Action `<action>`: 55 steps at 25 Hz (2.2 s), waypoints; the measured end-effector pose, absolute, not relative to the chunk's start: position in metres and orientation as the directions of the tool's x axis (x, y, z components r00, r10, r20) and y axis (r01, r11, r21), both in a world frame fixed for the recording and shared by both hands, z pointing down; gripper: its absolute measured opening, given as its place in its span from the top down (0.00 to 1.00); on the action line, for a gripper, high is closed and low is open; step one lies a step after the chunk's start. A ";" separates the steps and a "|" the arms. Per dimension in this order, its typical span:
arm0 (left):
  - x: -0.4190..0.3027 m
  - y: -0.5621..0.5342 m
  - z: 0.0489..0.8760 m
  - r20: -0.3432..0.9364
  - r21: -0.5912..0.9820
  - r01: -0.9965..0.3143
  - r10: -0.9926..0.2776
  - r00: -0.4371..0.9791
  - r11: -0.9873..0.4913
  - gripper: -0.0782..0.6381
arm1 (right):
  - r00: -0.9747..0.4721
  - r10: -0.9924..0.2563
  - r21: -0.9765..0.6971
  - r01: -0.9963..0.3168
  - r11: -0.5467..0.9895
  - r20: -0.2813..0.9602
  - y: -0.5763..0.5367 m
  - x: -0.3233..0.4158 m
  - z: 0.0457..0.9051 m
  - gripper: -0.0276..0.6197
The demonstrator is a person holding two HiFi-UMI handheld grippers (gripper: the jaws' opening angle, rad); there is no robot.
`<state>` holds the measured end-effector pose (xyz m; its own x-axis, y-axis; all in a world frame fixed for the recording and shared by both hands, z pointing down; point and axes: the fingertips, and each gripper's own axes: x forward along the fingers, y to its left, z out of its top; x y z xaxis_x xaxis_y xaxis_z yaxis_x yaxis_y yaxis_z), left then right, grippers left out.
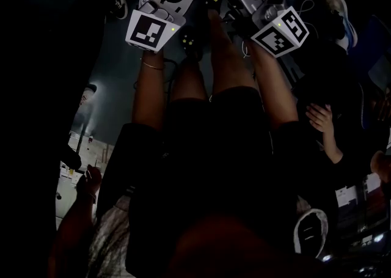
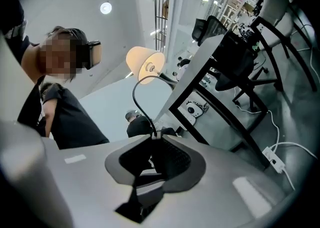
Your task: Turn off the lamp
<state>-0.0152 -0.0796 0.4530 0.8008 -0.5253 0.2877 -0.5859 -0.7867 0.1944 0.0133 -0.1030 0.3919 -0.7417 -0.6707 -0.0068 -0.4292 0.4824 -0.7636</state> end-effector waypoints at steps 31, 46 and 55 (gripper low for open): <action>-0.006 -0.069 0.439 0.289 0.159 -0.558 -0.502 0.815 -0.815 0.87 | -0.729 -0.681 -0.803 -0.364 0.472 -0.070 -0.102 0.016 0.393 0.84; -0.004 -0.068 0.443 0.292 0.184 -0.549 -0.488 0.822 -0.815 0.87 | -0.734 -0.676 -0.802 -0.361 0.476 -0.072 -0.101 0.018 0.395 0.84; -0.006 -0.066 0.440 0.281 0.187 -0.566 -0.508 0.814 -0.803 0.87 | -0.742 -0.665 -0.798 -0.353 0.489 -0.080 -0.100 0.016 0.393 0.84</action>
